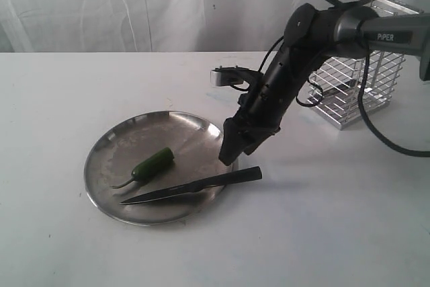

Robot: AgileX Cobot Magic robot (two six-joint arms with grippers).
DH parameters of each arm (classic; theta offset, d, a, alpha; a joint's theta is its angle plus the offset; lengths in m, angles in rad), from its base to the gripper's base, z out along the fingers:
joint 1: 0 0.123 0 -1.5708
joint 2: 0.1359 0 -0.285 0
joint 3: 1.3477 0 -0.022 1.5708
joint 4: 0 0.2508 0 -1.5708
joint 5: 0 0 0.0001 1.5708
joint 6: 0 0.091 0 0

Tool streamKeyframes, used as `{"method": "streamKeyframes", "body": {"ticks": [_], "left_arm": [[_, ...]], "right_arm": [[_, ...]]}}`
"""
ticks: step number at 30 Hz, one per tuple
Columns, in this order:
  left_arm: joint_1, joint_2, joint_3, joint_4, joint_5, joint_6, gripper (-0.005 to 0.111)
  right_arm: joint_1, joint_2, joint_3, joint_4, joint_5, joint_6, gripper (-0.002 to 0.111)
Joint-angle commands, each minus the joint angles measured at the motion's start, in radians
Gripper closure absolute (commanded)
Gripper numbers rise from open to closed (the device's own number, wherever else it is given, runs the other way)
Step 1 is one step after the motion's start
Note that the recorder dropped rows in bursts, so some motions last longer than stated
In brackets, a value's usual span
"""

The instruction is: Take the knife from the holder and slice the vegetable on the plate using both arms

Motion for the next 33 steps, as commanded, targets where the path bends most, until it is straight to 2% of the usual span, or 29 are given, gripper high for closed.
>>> {"method": "streamKeyframes", "body": {"ticks": [1, 9, 23, 28, 33], "left_arm": [[-0.007, -0.005, 0.002, -0.008, -0.005, 0.002, 0.107], [-0.025, -0.005, 0.002, -0.008, -0.005, 0.002, 0.107], [-0.04, -0.005, 0.002, -0.008, -0.005, 0.002, 0.107], [-0.04, -0.005, 0.002, -0.008, -0.005, 0.002, 0.107], [-0.04, -0.005, 0.002, -0.008, -0.005, 0.002, 0.107]], "right_arm": [[-0.001, 0.006, 0.008, -0.06, 0.003, -0.023, 0.045], [-0.001, 0.006, 0.08, -0.067, 0.003, -0.196, 0.045], [-0.001, 0.045, 0.088, -0.011, 0.003, -0.242, 0.045], [-0.001, 0.05, 0.088, -0.024, 0.003, -0.242, 0.067], [0.022, 0.033, 0.088, -0.102, 0.003, -0.242, 0.079]]}}
